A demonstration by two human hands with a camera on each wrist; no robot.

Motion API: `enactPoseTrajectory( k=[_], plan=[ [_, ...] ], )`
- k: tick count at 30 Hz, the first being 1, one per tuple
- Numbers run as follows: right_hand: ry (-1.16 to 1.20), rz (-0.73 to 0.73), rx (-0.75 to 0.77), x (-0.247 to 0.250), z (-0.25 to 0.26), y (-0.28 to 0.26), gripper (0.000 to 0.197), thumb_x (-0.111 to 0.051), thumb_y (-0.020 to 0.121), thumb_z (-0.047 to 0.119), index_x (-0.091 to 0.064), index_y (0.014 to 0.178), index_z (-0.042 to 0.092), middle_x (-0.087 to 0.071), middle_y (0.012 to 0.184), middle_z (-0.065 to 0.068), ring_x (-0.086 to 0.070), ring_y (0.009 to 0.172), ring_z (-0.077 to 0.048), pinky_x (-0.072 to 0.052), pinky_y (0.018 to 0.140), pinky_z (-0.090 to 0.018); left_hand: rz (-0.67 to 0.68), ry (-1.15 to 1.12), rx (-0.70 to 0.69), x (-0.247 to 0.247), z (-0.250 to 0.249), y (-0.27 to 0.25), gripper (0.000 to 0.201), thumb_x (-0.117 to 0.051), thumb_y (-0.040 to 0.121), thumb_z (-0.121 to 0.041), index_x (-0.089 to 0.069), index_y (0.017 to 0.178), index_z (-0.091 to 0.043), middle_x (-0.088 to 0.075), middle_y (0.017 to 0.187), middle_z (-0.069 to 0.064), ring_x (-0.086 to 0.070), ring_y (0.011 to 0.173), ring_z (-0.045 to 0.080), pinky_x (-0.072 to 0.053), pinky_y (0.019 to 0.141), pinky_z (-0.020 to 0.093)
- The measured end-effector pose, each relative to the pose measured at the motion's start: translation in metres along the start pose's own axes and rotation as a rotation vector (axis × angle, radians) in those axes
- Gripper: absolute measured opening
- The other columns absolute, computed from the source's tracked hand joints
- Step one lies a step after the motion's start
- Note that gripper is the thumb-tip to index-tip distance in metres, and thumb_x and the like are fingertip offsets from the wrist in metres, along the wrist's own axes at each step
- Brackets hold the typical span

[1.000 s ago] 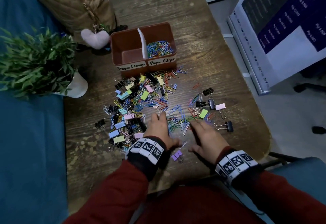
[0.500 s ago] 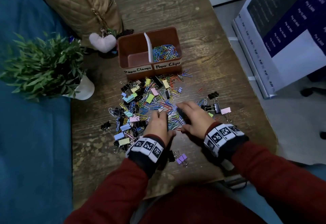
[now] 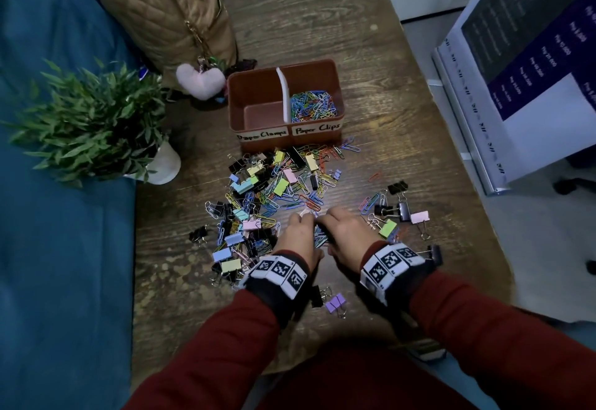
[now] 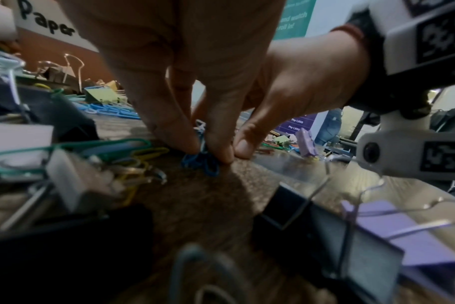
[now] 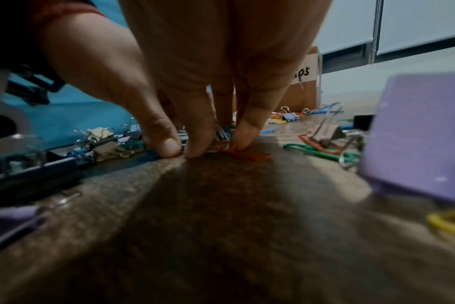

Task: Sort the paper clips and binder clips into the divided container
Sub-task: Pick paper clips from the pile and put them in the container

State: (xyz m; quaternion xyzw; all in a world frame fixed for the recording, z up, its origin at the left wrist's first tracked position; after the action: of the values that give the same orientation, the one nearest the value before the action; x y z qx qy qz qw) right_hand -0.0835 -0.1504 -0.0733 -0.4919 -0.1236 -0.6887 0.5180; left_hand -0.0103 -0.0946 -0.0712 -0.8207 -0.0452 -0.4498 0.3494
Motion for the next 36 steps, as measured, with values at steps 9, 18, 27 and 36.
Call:
enactPoseTrajectory(
  k=[9, 18, 27, 36],
  plan=[
    [-0.043, -0.074, -0.006, 0.010, -0.001, -0.005, 0.015, -0.059, 0.075, -0.002, -0.063, 0.088, 0.006, -0.059, 0.085, -0.016, -0.060, 0.082, -0.034, -0.049, 0.069, -0.035, -0.023, 0.043, -0.064, 0.010, 0.003, 0.006, 0.022, -0.054, 0.088, -0.009, -0.061, 0.109, -0.010, -0.058, 0.114, 0.013, -0.059, 0.102, 0.031, -0.047, 0.090, 0.037],
    [0.068, -0.122, -0.172, 0.091, -0.010, 0.008, 0.017, -0.062, 0.085, 0.015, -0.069, 0.100, 0.011, -0.070, 0.098, -0.011, -0.063, 0.094, -0.024, -0.042, 0.077, -0.026, -0.069, -0.071, -0.005, 0.023, 0.023, 0.010, 0.015, -0.060, 0.084, -0.005, -0.068, 0.091, -0.015, -0.066, 0.095, 0.003, -0.062, 0.090, 0.020, -0.051, 0.086, 0.029],
    [0.329, -0.458, -0.323, 0.213, -0.017, 0.104, 0.026, -0.079, 0.071, 0.020, -0.073, 0.096, 0.019, -0.071, 0.093, -0.009, -0.065, 0.087, -0.023, -0.054, 0.082, -0.037, -0.178, -0.269, -0.001, 0.066, 0.009, 0.011, 0.009, -0.069, 0.083, -0.014, -0.066, 0.081, -0.022, -0.064, 0.086, -0.010, -0.058, 0.079, 0.007, -0.051, 0.081, 0.021],
    [0.446, -0.504, -0.365, 0.201, -0.042, 0.110, 0.035, -0.075, 0.076, 0.018, -0.069, 0.110, 0.016, -0.070, 0.108, -0.004, -0.063, 0.092, -0.014, -0.052, 0.086, -0.030, -0.430, -0.369, -0.126, 0.185, -0.039, 0.063, 0.010, -0.074, 0.077, -0.016, -0.069, 0.080, -0.024, -0.068, 0.086, -0.006, -0.062, 0.080, 0.009, -0.048, 0.078, 0.019]
  ],
)
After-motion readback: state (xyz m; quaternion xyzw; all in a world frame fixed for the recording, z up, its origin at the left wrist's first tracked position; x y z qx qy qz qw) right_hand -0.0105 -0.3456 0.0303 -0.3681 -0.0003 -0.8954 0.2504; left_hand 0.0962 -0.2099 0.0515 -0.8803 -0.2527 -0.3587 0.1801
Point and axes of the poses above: each hand's wrist, its own y-axis towards the middle knuckle, its own x-axis out of the back of the hand, z = x × y, the point moved 7 cm from there along y, towards the middle knuckle
